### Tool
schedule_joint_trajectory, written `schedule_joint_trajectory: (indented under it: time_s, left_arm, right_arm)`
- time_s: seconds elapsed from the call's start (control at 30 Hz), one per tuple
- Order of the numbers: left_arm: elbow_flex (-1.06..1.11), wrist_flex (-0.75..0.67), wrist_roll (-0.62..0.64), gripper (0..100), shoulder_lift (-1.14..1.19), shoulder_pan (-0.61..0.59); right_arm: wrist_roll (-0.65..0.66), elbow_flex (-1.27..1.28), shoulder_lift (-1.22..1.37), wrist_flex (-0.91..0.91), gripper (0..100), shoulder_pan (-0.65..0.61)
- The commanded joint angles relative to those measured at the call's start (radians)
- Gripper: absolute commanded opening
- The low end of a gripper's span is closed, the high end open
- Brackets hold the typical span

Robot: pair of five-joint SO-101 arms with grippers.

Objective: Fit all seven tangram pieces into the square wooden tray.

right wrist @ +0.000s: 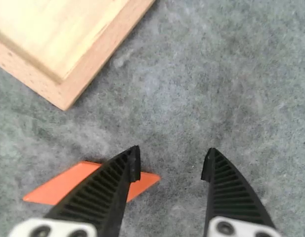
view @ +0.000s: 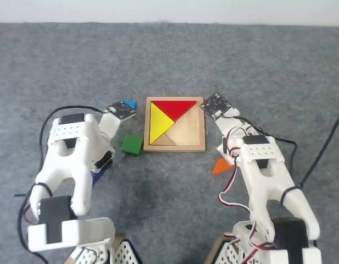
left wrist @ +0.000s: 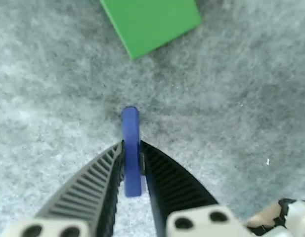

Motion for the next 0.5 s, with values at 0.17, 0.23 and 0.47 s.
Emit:
schedule_joint_trajectory:
  time_s: [0.17,0.23,0.47]
  left_arm:
    - [-0.039,0.015,0.012,1,-0.032,-0.002]
    - [-0.039,0.046,0.012,1,-0.074,-0.002]
    - [-0.031,0.084,0.12,1,-0.345,-0.003]
  right_arm:
    - [-0.011,-0.003,-0.007,-0.013,21.6,0.015]
    - [-0.011,-0.003,-0.008,-0.013,21.6,0.015]
    - [-0.011,-0.003,-0.008,-0.013,21.6,0.015]
